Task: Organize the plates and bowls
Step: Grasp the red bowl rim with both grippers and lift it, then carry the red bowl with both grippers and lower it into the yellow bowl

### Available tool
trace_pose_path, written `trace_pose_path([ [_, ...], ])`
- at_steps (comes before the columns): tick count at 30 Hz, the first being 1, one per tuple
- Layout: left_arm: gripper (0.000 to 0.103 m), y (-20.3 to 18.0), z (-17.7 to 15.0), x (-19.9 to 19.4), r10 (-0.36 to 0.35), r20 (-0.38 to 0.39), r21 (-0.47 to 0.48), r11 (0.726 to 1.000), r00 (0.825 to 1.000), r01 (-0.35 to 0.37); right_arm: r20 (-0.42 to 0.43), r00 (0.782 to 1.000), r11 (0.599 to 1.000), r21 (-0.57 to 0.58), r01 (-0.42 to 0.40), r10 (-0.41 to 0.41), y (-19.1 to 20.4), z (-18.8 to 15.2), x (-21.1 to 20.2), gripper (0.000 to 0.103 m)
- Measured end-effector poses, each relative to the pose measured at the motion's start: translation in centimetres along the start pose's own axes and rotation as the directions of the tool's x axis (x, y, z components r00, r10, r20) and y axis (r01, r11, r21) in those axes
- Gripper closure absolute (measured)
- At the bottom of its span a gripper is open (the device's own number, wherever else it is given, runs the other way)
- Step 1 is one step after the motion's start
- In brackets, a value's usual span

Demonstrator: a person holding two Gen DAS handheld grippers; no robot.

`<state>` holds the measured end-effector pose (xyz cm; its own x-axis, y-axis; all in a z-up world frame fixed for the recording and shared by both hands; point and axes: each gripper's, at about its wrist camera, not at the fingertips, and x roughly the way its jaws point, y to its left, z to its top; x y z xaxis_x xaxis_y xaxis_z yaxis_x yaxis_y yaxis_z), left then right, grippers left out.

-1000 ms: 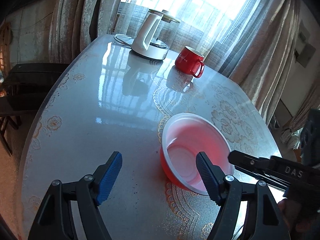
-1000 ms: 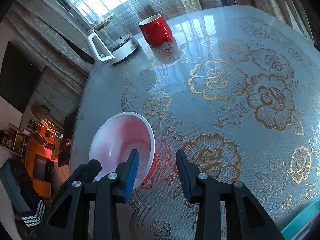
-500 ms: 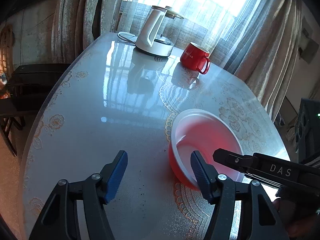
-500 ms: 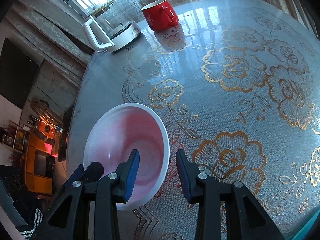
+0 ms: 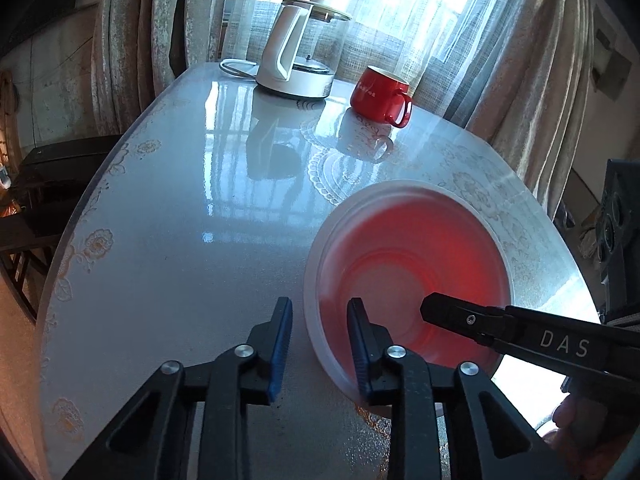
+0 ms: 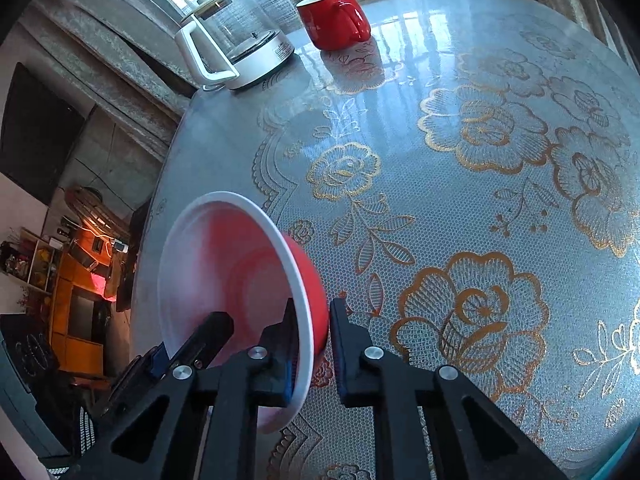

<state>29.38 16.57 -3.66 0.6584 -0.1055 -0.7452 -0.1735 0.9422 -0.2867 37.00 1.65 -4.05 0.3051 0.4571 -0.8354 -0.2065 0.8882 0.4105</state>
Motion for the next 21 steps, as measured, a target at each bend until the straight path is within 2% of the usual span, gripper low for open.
trace_pose_path([
  [2,0.083,-0.1,0.0,-0.1,-0.008,0.000,0.008,1.000,1.000,0.008,0.003,1.000,1.000,-0.001,-0.002,0.002,0.1,-0.1,-0.1,0.091],
  [7,0.089,-0.5,-0.2,-0.5,-0.045,0.005,0.027,0.999,0.999,0.045,0.022,1.000,1.000,0.003,0.002,-0.002,-0.1,-0.2,-0.9,0.092],
  [10,0.089,-0.7,-0.1,-0.9,-0.084,0.016,0.025,0.996,0.996,0.083,0.031,1.000,1.000,0.020,-0.001,0.000,-0.5,-0.3,-1.3,0.092],
  [21,0.091,-2.4,-0.2,-3.1,-0.140,0.063,0.091,0.987,0.988,0.134,0.104,0.995,0.999,0.047,-0.015,0.010,-1.2,-1.6,-4.7,0.091],
])
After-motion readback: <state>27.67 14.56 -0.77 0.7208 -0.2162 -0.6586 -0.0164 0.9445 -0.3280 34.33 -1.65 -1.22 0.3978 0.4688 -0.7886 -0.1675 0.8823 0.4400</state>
